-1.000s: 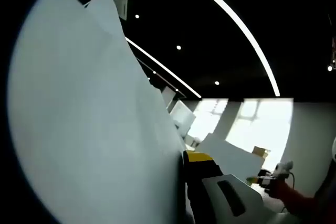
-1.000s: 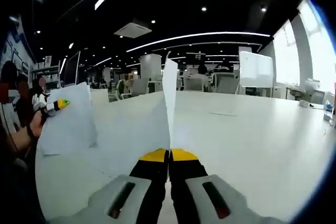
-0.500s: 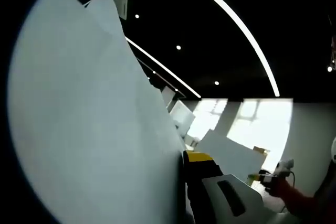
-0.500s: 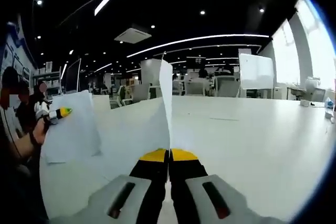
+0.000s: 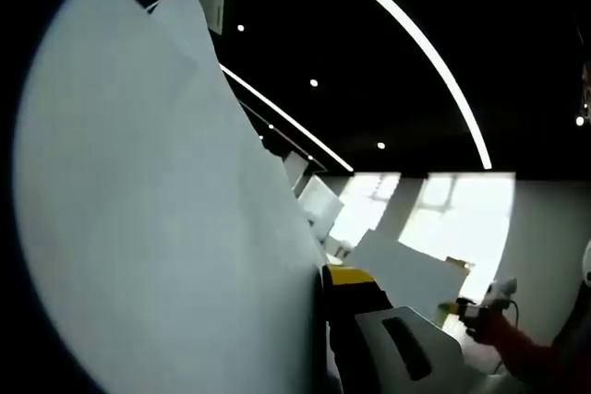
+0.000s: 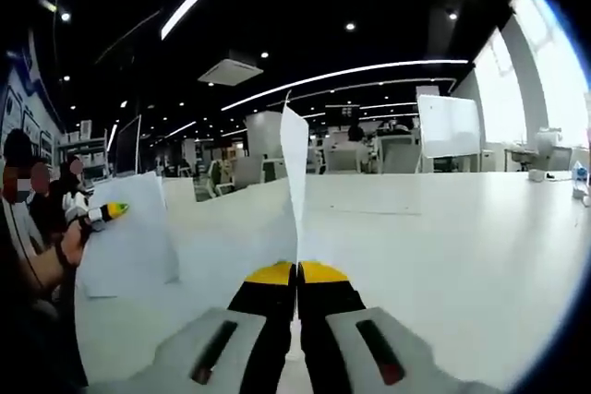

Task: Organize the stack of printing papers by aligning and flattening the scattered papers on the table

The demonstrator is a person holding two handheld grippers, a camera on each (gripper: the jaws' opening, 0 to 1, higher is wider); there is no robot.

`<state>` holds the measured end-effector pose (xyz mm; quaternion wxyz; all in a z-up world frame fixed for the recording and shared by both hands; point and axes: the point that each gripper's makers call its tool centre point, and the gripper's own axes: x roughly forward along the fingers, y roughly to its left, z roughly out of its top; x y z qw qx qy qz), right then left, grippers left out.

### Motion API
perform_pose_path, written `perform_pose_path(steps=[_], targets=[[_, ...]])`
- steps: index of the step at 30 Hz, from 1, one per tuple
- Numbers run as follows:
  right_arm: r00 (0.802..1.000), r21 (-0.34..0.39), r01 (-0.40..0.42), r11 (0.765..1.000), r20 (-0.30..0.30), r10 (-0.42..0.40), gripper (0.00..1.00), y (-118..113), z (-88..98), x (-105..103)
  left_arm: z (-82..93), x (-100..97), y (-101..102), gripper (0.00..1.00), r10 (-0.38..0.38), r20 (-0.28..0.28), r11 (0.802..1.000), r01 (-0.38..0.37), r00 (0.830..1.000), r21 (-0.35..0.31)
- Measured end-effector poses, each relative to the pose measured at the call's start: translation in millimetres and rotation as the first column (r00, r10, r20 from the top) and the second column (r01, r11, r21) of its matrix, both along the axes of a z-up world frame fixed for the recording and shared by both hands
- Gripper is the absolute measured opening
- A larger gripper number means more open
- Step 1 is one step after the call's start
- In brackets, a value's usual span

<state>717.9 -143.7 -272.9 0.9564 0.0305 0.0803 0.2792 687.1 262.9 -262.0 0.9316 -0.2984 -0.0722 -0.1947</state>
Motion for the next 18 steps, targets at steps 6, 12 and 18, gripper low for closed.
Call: perform_pose_path(steps=[6, 12, 18], targets=[[1.000, 0.003, -0.004, 1.000, 0.008, 0.004, 0.00, 2, 3.2, -1, 0.2, -0.7, 0, 0.10, 0.000, 0.000, 1.000, 0.000, 1.000, 0.001], [1.000, 0.017, -0.012, 1.000, 0.011, 0.012, 0.00, 5, 6.3, -2, 0.4, -1.3, -1, 0.10, 0.000, 0.000, 1.000, 0.000, 1.000, 0.002], [1.000, 0.039, -0.029, 0.999, 0.010, 0.028, 0.00, 11, 9.0, -4, 0.5, -1.6, -1, 0.10, 0.001, 0.000, 1.000, -0.001, 1.000, 0.003]])
